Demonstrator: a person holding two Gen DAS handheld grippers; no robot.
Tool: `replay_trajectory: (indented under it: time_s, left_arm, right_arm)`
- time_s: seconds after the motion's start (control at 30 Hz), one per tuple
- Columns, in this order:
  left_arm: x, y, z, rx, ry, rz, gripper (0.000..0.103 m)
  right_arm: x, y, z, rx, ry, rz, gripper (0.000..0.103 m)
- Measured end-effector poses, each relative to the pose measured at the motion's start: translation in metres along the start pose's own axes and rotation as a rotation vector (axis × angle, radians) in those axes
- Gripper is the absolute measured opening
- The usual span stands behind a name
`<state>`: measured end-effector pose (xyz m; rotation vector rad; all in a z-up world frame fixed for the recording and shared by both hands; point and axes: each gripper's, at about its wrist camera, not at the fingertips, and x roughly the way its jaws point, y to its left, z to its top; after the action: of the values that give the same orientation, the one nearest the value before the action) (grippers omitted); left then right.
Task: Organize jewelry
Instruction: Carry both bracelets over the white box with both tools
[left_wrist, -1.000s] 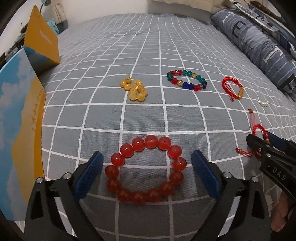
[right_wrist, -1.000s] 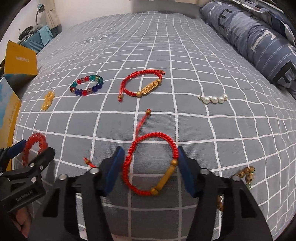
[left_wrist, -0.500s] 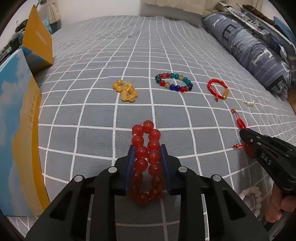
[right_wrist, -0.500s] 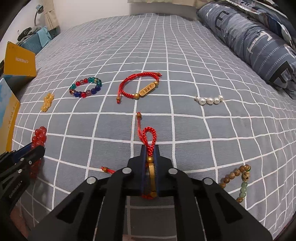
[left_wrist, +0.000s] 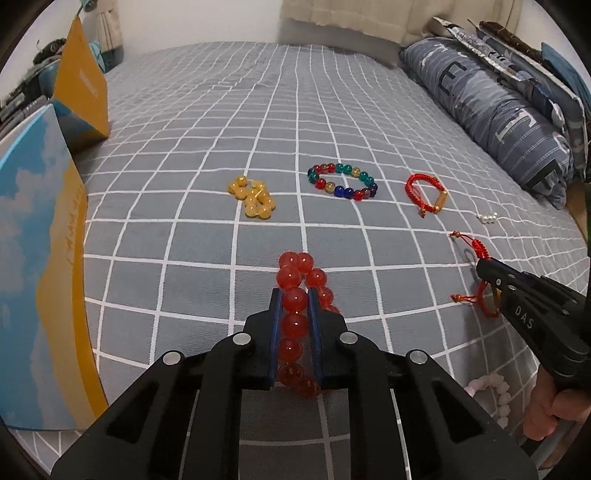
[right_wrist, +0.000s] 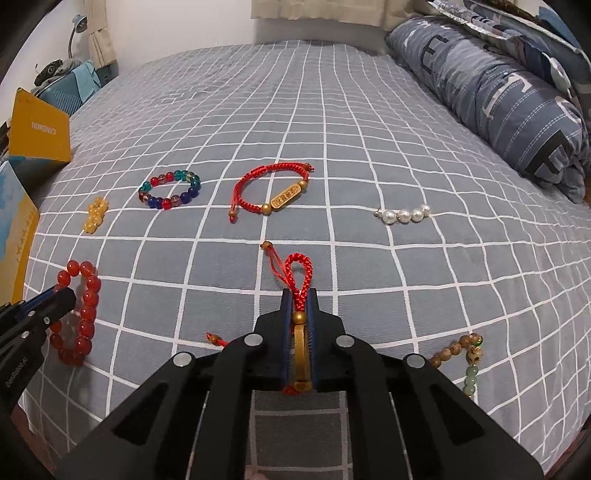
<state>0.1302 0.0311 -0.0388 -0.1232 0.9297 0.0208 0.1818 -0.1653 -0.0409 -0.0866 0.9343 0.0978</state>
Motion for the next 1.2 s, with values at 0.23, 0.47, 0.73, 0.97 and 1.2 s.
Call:
replay_trajectory:
  time_s: [0.23,0.47,0.73,0.97,1.2]
  left_arm:
    - [-0.017,-0.005,0.001,0.006,-0.028,-0.018,0.013]
    - [-0.041,-0.009,0.002,0.013,-0.071,-0.030,0.013]
    - [-0.064,-0.013,0.000,0.026,-0.115,-0.015,0.013]
    - [-0.089,-0.007,-0.002,0.028,-0.153,-0.004,0.013]
    - [-0.126,0.008,0.001,0.015,-0.203,0.033,0.013]
  right_arm:
    - [-0.012,0.003,0.001,-0.003,-0.026,0.001,0.007]
    - [-0.029,0.003,0.000,-0.001,-0.051,0.003,0.007]
    - [-0.059,0.008,0.002,-0.003,-0.096,0.004,0.007]
    - [-0.083,0.015,0.001,-0.013,-0.121,0.006,0.007]
    - [-0.113,0.037,0.006,-0.022,-0.156,0.021,0.007]
